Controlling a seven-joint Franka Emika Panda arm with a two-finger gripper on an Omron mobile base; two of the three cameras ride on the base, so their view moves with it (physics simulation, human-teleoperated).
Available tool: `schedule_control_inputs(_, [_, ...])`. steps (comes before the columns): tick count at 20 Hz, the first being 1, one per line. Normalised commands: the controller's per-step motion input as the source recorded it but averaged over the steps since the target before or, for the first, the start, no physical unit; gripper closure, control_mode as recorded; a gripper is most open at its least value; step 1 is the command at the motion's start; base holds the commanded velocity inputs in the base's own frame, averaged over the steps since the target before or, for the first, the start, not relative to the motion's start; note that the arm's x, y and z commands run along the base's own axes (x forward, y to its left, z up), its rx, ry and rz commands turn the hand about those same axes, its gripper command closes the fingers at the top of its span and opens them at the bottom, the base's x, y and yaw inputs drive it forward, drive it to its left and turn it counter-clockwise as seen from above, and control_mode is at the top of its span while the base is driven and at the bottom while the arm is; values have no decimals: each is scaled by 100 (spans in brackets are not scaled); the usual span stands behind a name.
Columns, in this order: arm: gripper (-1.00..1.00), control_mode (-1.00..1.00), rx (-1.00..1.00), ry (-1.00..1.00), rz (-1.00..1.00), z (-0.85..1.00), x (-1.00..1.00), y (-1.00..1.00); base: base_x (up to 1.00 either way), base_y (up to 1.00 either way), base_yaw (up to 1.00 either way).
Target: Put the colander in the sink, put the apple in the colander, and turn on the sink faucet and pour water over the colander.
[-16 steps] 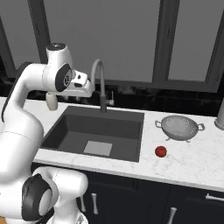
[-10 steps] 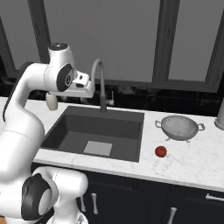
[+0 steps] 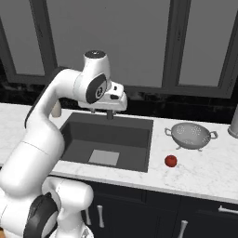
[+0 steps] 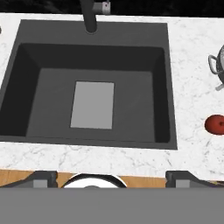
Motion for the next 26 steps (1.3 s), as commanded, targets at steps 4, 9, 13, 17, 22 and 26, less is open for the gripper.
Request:
schedule_control_inputs(4, [-100,-100,0,7,0,-9,0,-100,0,0,0])
schedule_control_inputs(9, [-100,-100,0,5,0,-22,0,-98,0,0,0])
schedule_control_inputs(13, [-100,-100,0,3,0,-34,0,-80,0,0,0])
schedule_control_inputs(17, [-100,-100,0,0,-1,-44,0,-33,0,0,0])
schedule_control_inputs(22, [-100,-100,0,0,0,-21,18,-14,0,0,0])
schedule_control_inputs(26, [-100,-100,0,0,0,-33,19,-15,0,0,0])
